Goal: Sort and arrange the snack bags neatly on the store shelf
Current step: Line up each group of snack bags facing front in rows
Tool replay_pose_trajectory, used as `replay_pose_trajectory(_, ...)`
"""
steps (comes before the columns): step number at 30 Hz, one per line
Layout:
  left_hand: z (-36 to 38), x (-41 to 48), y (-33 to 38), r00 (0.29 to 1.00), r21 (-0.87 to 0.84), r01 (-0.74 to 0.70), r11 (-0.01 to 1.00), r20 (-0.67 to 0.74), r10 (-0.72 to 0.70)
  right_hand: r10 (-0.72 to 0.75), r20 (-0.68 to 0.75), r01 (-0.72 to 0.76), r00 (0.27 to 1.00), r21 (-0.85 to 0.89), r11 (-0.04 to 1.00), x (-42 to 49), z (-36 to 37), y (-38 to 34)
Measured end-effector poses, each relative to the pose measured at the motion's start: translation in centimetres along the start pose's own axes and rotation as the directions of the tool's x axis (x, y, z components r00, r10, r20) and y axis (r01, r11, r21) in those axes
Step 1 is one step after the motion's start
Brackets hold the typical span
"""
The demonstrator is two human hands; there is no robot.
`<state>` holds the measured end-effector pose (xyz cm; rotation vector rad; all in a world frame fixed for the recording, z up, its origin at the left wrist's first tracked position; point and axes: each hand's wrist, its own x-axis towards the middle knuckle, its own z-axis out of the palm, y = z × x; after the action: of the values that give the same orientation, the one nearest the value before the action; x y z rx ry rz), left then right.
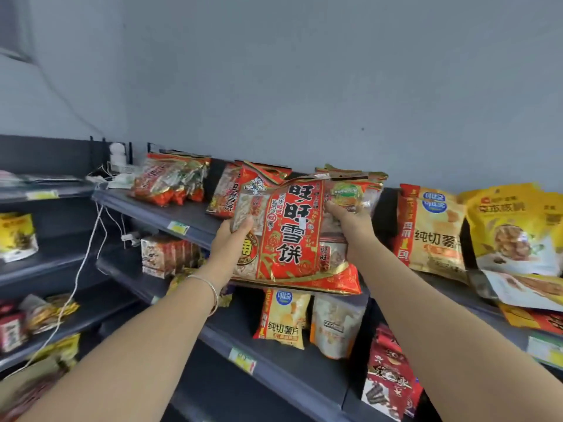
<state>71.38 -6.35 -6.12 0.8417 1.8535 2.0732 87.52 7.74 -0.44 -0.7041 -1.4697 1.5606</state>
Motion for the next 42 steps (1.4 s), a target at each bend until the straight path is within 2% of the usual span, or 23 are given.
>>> replay_pose_trajectory(9, -6.6, 13.8, -3.3, 0.993, 0.235, 0.116, 0.965, -0.052, -0.107, -0.03, 0.023, 0.031, 0.999, -0.038, 0.999, 12.2, 13.0, 6.2)
replay_pose_trajectory(13, -8.7, 19.0, -3.3, 0.994, 0.338, 0.051, 0.94, -0.109, -0.015, -0.039, -0.043, 0.037, 0.998, -0.056, 0.998, 16.5, 18.1, 7.4)
replay_pose_trajectory(16, -9.6, 22.5, -3.8, 0.991, 0.35, -0.001, 0.937, -0.123, 0.047, -0.06, -0.091, 0.051, 0.994, -0.097, 0.994, 18.7, 21.2, 8.2)
replay_pose_trajectory(18, -9.6, 24.7, -4.2, 0.991, 0.423, -0.011, 0.906, -0.114, 0.065, -0.073, -0.135, 0.06, 0.988, -0.098, 0.993, 20.2, 22.6, 8.5)
replay_pose_trajectory(24, -8.7, 31.8, -6.0, 0.992, 0.589, -0.105, 0.801, 0.008, 0.124, -0.075, -0.305, 0.046, 0.949, -0.102, 0.994, 24.1, 25.4, 10.1)
replay_pose_trajectory(30, -8.9, 38.3, -9.4, 0.957, 0.613, -0.226, 0.757, 0.283, 0.057, -0.005, -0.47, -0.084, 0.882, -0.169, 0.982, 26.4, 28.6, 12.4)
replay_pose_trajectory(32, -8.6, 39.5, -10.3, 0.93, 0.609, -0.298, 0.735, 0.358, 0.081, -0.035, -0.543, -0.11, 0.839, -0.231, 0.967, 27.1, 28.9, 12.4)
replay_pose_trajectory(35, -8.0, 40.4, -11.1, 0.913, 0.62, -0.356, 0.7, 0.391, 0.118, -0.17, -0.595, -0.088, 0.786, -0.379, 0.921, 27.6, 29.2, 12.4)
replay_pose_trajectory(38, -7.4, 40.3, -11.9, 0.883, 0.674, -0.467, 0.572, 0.388, 0.264, -0.287, -0.54, 0.005, 0.791, -0.463, 0.886, 27.6, 29.7, 13.0)
replay_pose_trajectory(40, -7.1, 40.4, -12.7, 0.816, 0.691, -0.574, 0.439, 0.443, 0.37, -0.323, -0.537, 0.019, 0.779, -0.496, 0.868, 27.5, 30.1, 13.6)
replay_pose_trajectory(42, -7.0, 41.1, -13.4, 0.769, 0.675, -0.634, 0.379, 0.498, 0.401, -0.349, -0.545, -0.002, 0.762, -0.541, 0.841, 27.4, 30.3, 14.3)
